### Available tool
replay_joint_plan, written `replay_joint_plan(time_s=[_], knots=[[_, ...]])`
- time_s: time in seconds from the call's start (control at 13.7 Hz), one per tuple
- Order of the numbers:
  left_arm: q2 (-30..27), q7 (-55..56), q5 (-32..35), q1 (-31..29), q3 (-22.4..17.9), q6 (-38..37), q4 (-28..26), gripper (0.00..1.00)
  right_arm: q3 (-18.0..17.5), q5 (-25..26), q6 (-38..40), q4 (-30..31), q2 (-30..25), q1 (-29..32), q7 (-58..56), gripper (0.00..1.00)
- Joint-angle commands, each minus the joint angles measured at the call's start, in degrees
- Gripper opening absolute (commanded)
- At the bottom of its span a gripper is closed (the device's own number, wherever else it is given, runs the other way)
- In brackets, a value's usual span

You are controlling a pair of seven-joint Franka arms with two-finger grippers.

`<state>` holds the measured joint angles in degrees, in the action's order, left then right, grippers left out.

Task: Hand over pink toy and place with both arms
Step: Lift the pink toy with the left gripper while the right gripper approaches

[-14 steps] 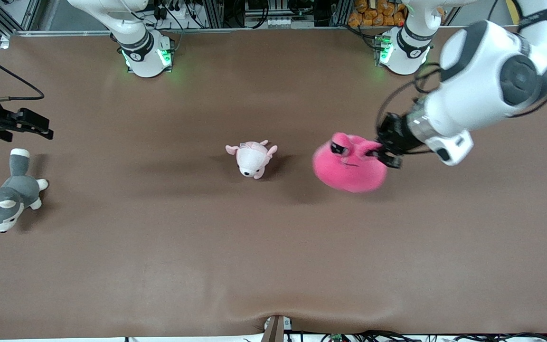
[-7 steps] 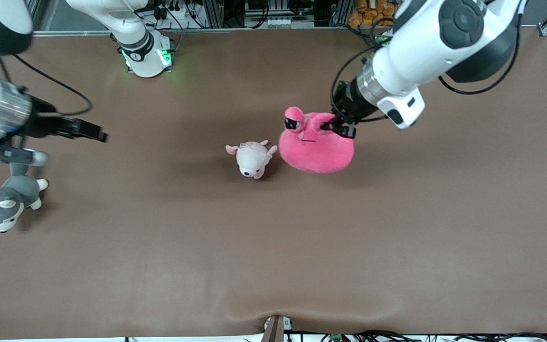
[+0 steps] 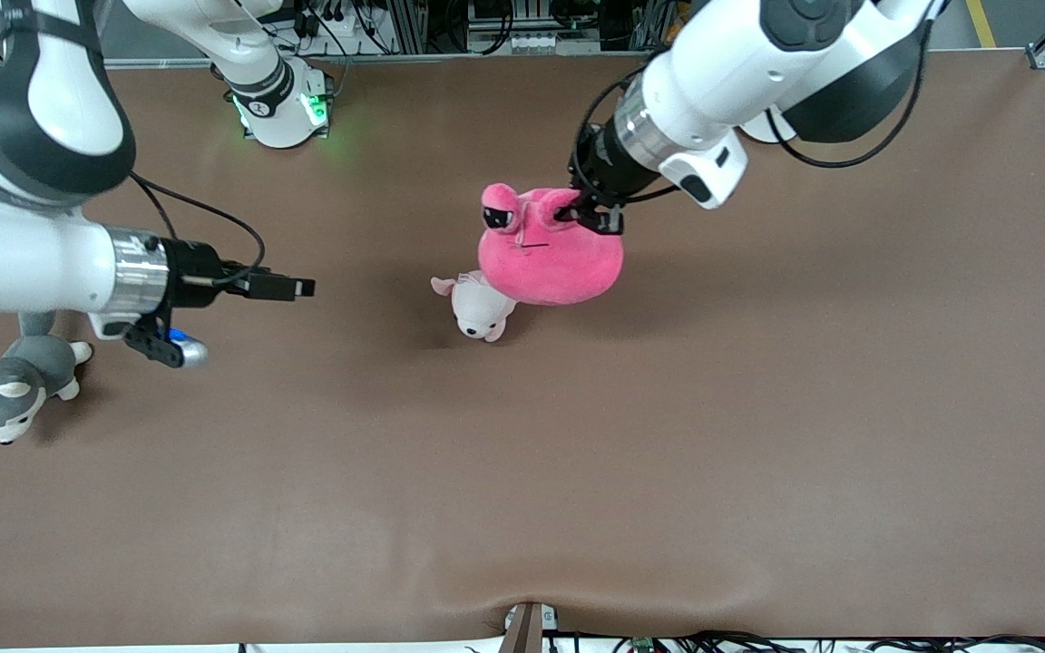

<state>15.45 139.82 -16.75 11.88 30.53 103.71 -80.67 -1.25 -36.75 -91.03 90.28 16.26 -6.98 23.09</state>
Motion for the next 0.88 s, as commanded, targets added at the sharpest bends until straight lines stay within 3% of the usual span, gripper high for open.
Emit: replay_joint_plan(time_s=[0.0, 0.22, 0.44, 0.81], knots=[[2.6, 3.4, -2.7, 2.0, 0.0, 2.7, 2.5, 0.0, -0.2, -5.9, -2.6, -2.4, 4.5, -2.1, 4.1, 1.0], [3.3, 4.4, -3.2, 3.8, 0.0, 4.4, 2.4, 0.0, -0.3, -9.5, -1.4, -2.7, 4.3, -3.3, 11.0, 1.0], [3.7, 4.4, -4.4, 5.3, 0.0, 6.5, 2.1, 0.0, -0.2, -21.1, 1.9, -2.7, 4.6, -4.1, 12.7, 1.0], [6.2, 4.6, -6.8, 5.8, 0.0, 9.5, 2.2, 0.0, -0.2, -23.1, 13.7, 1.1, 4.7, -3.2, 16.2, 1.0]])
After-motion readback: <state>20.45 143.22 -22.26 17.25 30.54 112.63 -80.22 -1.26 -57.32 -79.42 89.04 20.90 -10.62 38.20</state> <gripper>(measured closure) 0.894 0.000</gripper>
